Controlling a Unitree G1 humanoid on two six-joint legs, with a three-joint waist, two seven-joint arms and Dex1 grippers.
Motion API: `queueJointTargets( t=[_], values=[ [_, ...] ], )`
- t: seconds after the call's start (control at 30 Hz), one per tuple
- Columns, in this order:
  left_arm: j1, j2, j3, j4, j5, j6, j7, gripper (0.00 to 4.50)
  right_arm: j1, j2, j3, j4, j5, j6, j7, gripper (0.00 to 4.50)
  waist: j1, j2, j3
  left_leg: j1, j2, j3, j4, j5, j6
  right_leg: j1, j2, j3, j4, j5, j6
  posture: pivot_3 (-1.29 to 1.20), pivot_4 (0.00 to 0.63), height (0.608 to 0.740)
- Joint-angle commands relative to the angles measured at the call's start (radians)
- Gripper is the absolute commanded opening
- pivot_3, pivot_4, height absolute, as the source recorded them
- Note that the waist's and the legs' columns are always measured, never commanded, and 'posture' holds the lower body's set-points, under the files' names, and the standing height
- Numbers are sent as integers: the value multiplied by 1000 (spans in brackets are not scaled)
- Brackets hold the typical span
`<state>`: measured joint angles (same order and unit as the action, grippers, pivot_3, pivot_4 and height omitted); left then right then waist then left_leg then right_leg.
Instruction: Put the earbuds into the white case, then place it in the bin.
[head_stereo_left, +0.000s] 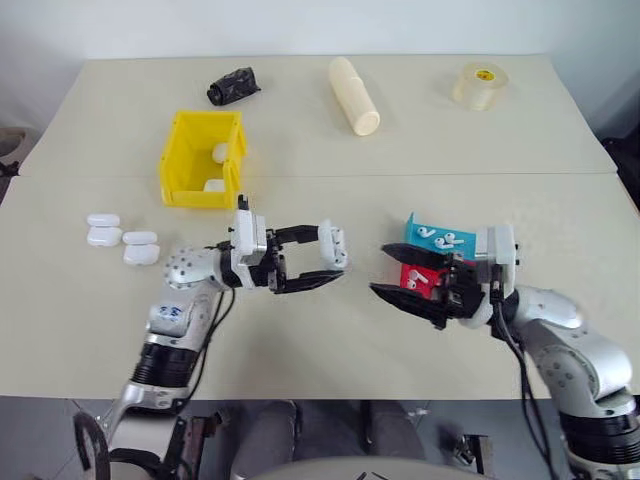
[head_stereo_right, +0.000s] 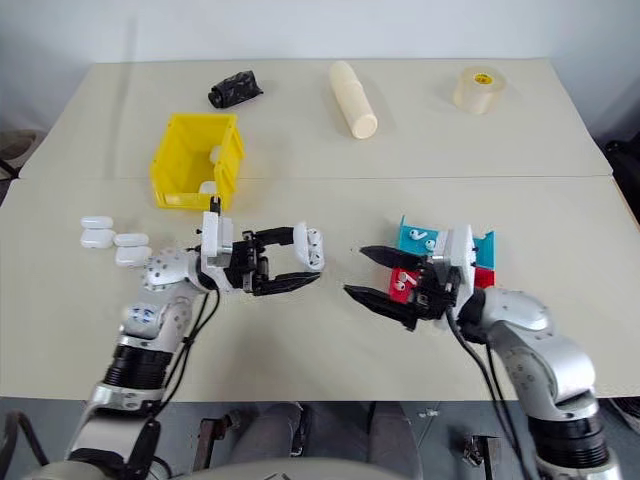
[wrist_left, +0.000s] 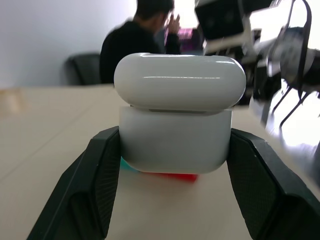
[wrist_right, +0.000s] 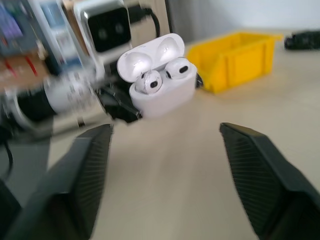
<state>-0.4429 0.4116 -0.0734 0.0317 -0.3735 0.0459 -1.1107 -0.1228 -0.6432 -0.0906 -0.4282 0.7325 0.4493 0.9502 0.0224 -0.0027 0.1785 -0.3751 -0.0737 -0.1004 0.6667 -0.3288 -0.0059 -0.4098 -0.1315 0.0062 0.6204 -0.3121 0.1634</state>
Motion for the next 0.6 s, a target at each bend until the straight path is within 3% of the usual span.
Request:
queueJointTargets(
  t=[0.03,0.17,0.27,0.6],
  values=[
    [-28,68,-68,-29,125,27,26,2795,-50,-45,6,-19,-27,-8,37,2214,-1,0,0,0,0,0,0,0,0,0,0,0,0,0,0,0,150,740],
    [-55,82,-122,-31,188,46,42,2795,-155,-47,73,-34,-53,39,22,811,0,0,0,0,1,0,0,0,0,0,0,0,0,0,0,0,150,740],
    [-73,82,-164,-49,240,92,70,2795,-219,-27,132,-52,-54,88,-3,37,0,0,0,0,1,0,0,0,0,0,0,0,0,0,0,0,150,740],
    [-82,62,-202,-131,249,184,88,2795,-330,46,282,3,-143,159,-44,37,0,0,0,-1,1,-1,-1,0,0,-1,-1,0,1,0,0,0,150,740]
  ],
)
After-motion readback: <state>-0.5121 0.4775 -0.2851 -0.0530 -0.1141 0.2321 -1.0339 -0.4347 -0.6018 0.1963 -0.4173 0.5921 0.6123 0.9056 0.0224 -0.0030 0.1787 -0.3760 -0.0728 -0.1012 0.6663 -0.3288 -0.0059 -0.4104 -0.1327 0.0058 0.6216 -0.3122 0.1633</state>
